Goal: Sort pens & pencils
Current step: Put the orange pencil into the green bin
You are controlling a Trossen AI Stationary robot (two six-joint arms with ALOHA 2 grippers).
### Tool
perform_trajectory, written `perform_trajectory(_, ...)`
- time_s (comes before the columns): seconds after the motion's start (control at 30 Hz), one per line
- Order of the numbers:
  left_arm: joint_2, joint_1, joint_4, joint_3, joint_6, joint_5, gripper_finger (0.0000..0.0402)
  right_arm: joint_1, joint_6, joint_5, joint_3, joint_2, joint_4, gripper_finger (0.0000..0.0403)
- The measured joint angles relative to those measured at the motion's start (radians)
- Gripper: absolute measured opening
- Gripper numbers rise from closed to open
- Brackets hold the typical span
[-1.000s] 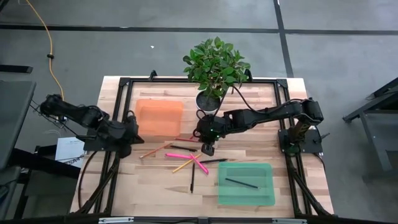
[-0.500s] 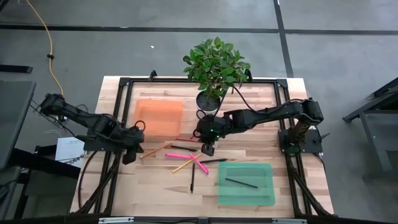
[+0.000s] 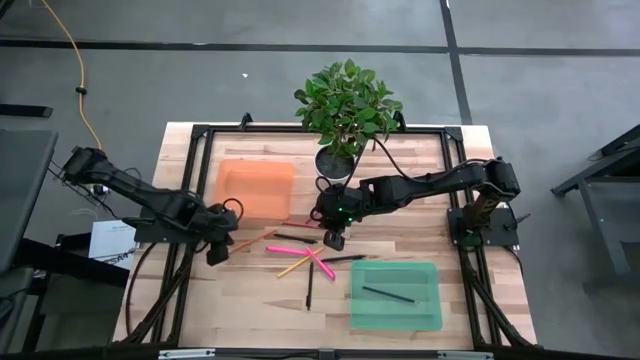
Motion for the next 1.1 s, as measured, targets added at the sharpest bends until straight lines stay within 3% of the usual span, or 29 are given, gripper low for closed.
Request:
perform_trajectory(0.3,0.142,0.0,0.009,0.097,0.009,-0.06,0.0005,0.0,-0.011,0.003,0.0,0.0,0.0,0.0057)
perform_trajectory(0.67,0.333,0.0,-0.109,0.211,0.027,-0.059,0.0005,0.0,-0.02,0.014,0.0,0.0,0.003,0.0057)
perform_trajectory(1.1,0.372,0.0,-0.093,0.217,0.047,0.063,0.0005,0.001,-0.039,0.021,0.0,0.0,0.005,0.0057)
